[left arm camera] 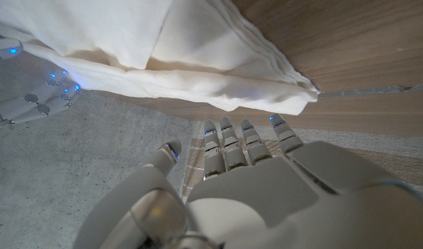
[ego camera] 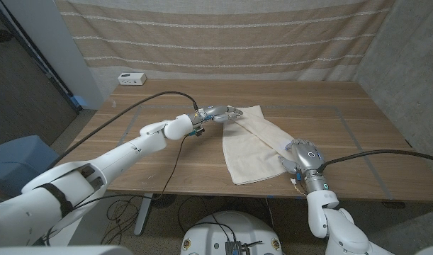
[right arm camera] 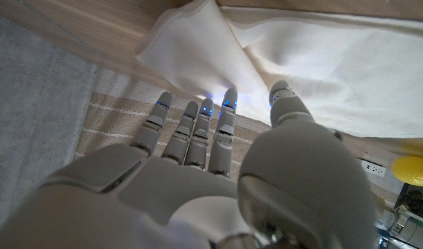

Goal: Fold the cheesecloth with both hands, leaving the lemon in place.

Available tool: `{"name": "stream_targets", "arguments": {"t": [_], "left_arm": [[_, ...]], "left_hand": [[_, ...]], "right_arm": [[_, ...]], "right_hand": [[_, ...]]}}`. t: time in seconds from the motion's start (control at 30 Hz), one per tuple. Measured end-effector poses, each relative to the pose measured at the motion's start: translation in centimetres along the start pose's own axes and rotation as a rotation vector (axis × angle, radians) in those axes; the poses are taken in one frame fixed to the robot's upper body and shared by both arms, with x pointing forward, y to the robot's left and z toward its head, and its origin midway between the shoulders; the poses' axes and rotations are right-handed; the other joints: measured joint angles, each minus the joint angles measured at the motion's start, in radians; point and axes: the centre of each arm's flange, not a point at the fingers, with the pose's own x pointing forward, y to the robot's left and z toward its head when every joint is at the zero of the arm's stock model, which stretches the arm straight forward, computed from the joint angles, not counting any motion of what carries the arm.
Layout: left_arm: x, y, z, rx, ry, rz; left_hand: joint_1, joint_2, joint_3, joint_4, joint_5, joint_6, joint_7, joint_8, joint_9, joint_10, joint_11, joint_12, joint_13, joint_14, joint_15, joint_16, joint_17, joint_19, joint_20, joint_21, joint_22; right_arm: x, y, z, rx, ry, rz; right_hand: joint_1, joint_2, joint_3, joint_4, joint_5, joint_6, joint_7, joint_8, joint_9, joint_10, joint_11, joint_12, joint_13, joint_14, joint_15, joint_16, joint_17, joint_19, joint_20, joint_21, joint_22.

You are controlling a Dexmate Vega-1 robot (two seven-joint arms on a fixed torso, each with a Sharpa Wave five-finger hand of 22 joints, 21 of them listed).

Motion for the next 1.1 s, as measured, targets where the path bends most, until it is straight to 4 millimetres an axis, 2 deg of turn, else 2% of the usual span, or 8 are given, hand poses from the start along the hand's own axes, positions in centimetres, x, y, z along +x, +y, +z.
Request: {"name": "stream_targets", "arguments": {"t": [0.13,0.3,0.47,0.67,0.73,0.87,0.93,1.1], "left_arm": [[0.1,0.0,0.0,0.000,0.000,-0.001],[0.2,0.0,-0.1,0.001,-0.002,-0.004],[0.3,0.0,-0.1,0.001,-0.001,-0.005],[0.4,0.1,-0.2,0.001,0.001,-0.006],[0.4,0.1,-0.2,0.001,0.000,-0.006],[0.4,0.0,-0.2,0.000,0.001,-0.006],[0.4,0.1,-0.2,0.000,0.002,-0.003],[0.4,0.2,-0.2,-0.003,-0.003,0.008]], "left_hand": [[0.000,0.000,0.000,0.000,0.000,0.000,0.000,0.000,0.000,0.000,0.000,0.000,0.000,0.000,0.000,0.000,0.000,0.000,0.000,0.000,0.000],[0.000,0.000,0.004,0.004,0.000,0.000,0.000,0.000,0.000,0.000,0.000,0.000,0.000,0.000,0.000,0.000,0.000,0.000,0.000,0.000,0.000],[0.000,0.000,0.004,0.004,0.000,0.000,0.000,0.000,0.000,0.000,0.000,0.000,-0.005,0.000,0.000,0.000,-0.002,0.000,0.000,0.000,0.000],[0.000,0.000,0.004,0.004,0.000,-0.002,-0.002,0.000,0.000,0.000,0.000,0.000,-0.005,0.000,0.000,0.000,-0.005,0.000,0.000,0.000,0.000],[0.000,0.000,0.004,0.004,0.000,-0.003,-0.003,0.000,0.000,0.000,0.000,0.000,-0.005,0.000,0.000,0.000,-0.005,0.000,0.000,0.000,0.000],[0.000,0.000,0.004,0.004,0.000,-0.003,-0.003,0.000,0.000,0.000,0.000,0.000,-0.005,0.000,0.000,0.000,-0.005,0.000,0.000,0.000,0.000],[0.000,0.000,0.005,0.005,0.000,-0.008,-0.007,0.000,0.000,0.000,0.000,0.000,-0.005,0.000,0.000,0.000,-0.005,0.000,0.000,0.000,0.000],[0.000,0.000,0.012,0.003,0.000,-0.085,-0.023,-0.009,0.000,-0.057,0.008,-0.009,-0.005,0.000,0.000,0.000,-0.005,0.000,0.000,0.000,0.000]], "right_arm": [[0.1,0.3,-0.1,-0.039,0.008,-0.013],[0.3,1.6,-0.2,-0.087,0.020,-0.020],[0.4,1.7,-0.3,-0.102,0.023,-0.052],[0.3,1.1,0.4,-0.072,-0.013,-0.117],[0.6,2.0,-0.4,-0.049,0.011,-0.126],[0.9,1.8,-0.8,0.041,0.019,-0.140],[1.1,1.4,-1.2,0.105,0.028,-0.147],[1.4,0.7,-1.4,0.254,0.023,-0.150]], "right_hand": [[0.091,0.013,0.038,-0.008,0.031,0.022,-0.021,0.019,0.001,0.021,-0.021,0.000,-0.003,0.024,-0.002,0.000,-0.007,0.021,-0.021,0.000,0.000],[0.190,0.043,0.086,-0.001,0.048,0.117,-0.034,0.057,-0.006,0.067,-0.066,0.005,-0.011,0.073,-0.004,0.015,-0.007,0.059,-0.047,0.008,-0.004],[0.242,0.083,0.091,0.008,0.040,0.247,-0.016,0.108,-0.010,0.162,-0.092,0.036,-0.017,0.128,-0.006,0.049,0.012,0.085,-0.074,0.016,-0.005],[0.240,0.090,0.082,0.024,0.021,0.319,0.008,0.127,-0.018,0.232,-0.094,0.054,-0.021,0.168,-0.008,0.061,0.014,0.105,-0.083,0.020,-0.005],[0.240,0.093,0.085,0.026,0.021,0.330,0.015,0.130,-0.019,0.243,-0.092,0.061,-0.022,0.176,-0.011,0.061,0.008,0.109,-0.086,0.023,-0.005],[0.247,0.108,0.099,0.028,0.019,0.321,0.024,0.134,-0.017,0.267,-0.087,0.066,-0.022,0.180,-0.009,0.052,-0.002,0.109,-0.086,0.023,-0.005],[0.249,0.114,0.108,0.027,0.018,0.325,0.048,0.138,-0.011,0.272,-0.082,0.069,-0.022,0.188,-0.009,0.047,-0.007,0.109,-0.086,0.023,-0.005],[0.254,0.120,0.127,0.023,0.013,0.313,0.060,0.155,0.006,0.272,-0.064,0.070,-0.019,0.190,-0.008,0.030,-0.017,0.092,-0.070,0.014,-0.005]]}}
